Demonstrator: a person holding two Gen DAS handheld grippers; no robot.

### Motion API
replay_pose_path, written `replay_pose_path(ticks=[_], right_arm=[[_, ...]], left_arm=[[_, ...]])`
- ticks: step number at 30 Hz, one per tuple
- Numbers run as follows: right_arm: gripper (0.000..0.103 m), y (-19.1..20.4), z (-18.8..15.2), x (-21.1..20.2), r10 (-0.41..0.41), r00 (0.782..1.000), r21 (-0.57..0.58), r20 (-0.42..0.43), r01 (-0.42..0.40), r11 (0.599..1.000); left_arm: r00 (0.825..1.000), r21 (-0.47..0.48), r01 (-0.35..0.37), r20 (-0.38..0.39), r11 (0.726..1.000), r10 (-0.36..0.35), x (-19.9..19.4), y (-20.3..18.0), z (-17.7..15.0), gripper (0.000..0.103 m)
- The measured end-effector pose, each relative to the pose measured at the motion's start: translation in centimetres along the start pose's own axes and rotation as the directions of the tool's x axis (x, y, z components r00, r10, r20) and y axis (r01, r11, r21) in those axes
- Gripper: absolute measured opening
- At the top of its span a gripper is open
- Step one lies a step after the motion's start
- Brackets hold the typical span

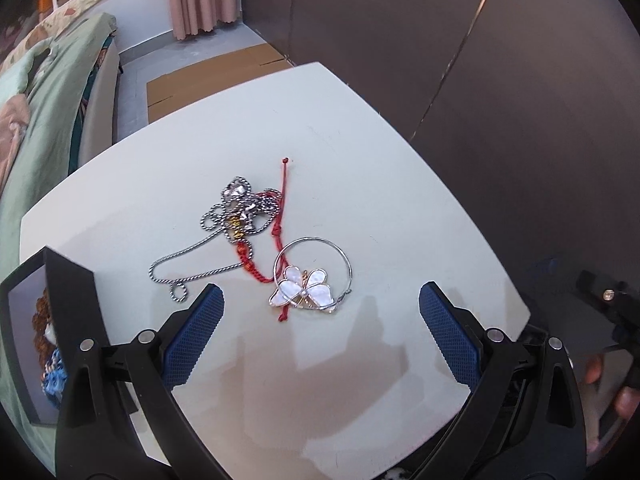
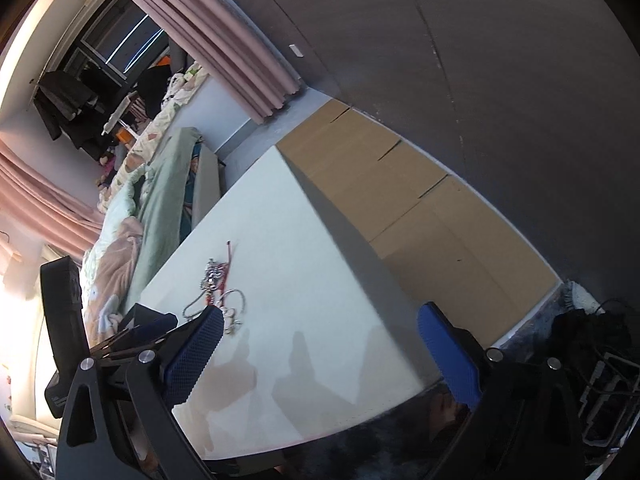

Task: Organize jewelry
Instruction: 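Move the left tool to the white butterfly pendant and close on it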

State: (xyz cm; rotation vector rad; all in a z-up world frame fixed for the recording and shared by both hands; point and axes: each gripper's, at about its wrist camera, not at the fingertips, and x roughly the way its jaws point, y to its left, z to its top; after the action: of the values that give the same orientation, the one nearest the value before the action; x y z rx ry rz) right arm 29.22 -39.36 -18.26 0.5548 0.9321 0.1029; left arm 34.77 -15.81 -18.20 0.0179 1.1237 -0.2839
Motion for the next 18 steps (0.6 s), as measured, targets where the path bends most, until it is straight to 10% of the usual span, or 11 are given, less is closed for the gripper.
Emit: replay_pose_path(ticks=[7,13,18], right_arm=[[0.095,-0.7,0.1,-0.2,-0.008,1.000,0.005,-0.005,0.008,1.000],[0.095,-0.8,0.1,-0.4,-0.001,1.000,-0.003,-0.009,0.001,1.000],[0.095,-0.9,-0.1,-0.3,-0.002,1.000,-0.005,-0.010,0.002,1.000]], left_arm=[[0.998,0.044,-0.055,-0.030,0.998,0.056,1.6,-1.4,-0.5,0.095],[0.996,0.032,-0.074,-0.053,0.997,0.076,2.4,-1.2,-1.1,0.043],[0.998,-0.005,-0.049,-0.040,0.999,0.049,1.3,-0.1,-0.8,0.042]])
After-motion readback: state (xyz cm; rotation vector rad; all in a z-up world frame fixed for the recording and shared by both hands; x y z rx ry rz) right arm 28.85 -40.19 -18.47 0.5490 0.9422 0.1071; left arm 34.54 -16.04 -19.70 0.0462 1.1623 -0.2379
